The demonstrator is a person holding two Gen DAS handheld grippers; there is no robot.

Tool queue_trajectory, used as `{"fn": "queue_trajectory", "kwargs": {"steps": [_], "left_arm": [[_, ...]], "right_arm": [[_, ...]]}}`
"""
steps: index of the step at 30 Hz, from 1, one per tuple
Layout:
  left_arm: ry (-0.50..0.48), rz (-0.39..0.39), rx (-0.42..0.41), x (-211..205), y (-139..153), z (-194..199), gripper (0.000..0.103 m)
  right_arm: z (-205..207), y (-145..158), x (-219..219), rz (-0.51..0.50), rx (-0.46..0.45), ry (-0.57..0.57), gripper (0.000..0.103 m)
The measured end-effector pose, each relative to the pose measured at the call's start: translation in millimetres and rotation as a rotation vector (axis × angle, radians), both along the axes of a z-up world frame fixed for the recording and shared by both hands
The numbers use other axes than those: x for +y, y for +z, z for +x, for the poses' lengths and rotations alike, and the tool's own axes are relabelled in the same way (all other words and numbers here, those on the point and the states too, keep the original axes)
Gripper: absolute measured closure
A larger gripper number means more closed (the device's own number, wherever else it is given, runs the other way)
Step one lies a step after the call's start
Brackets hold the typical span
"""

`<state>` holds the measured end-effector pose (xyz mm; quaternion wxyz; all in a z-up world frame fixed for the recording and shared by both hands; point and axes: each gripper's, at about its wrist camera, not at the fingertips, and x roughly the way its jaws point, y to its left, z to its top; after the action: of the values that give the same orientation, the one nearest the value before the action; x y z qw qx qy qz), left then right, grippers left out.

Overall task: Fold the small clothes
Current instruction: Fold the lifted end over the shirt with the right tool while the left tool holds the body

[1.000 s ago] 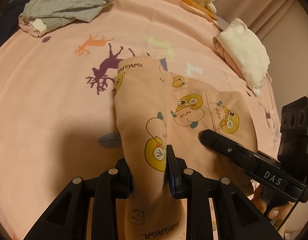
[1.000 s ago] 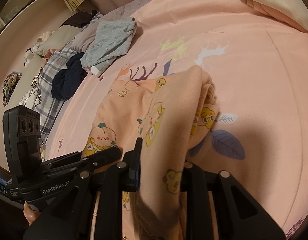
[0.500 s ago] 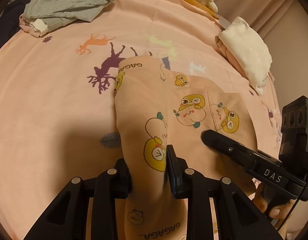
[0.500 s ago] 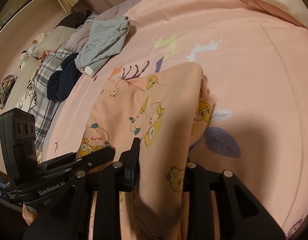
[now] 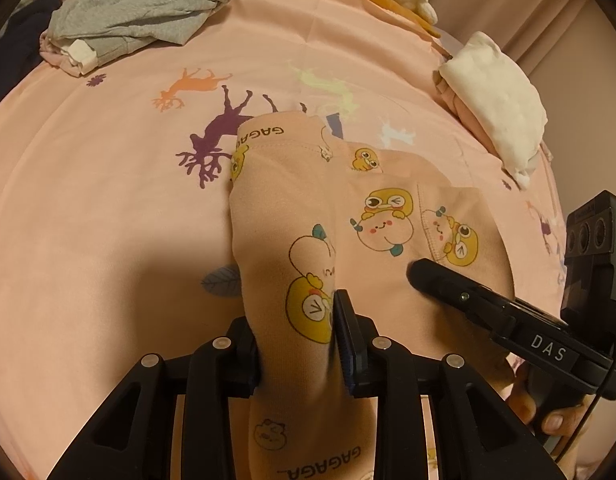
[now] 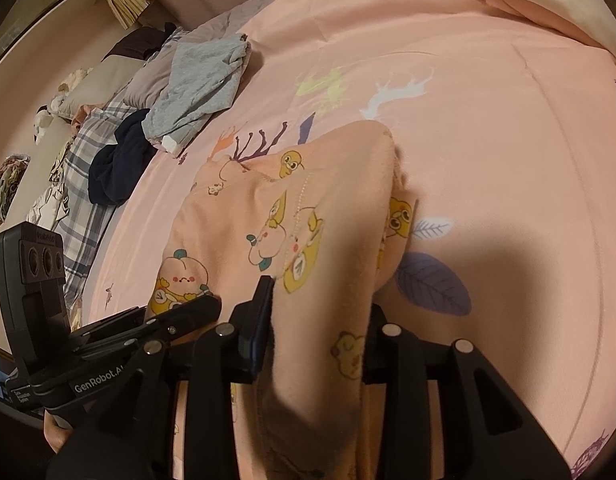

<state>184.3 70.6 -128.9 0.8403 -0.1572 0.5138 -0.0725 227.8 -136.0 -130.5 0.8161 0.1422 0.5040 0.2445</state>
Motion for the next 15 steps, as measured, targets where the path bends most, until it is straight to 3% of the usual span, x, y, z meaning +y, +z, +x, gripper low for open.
{"fn": "queue_trajectory", "kwargs": {"steps": [15], "left_arm": [[0.005,0.005,-0.002,1.5,-1.9,-0.5,0.071]], "right_arm": [[2.0,-0.7,-9.8,0.013,0.008,-0.022,0.061]]}}
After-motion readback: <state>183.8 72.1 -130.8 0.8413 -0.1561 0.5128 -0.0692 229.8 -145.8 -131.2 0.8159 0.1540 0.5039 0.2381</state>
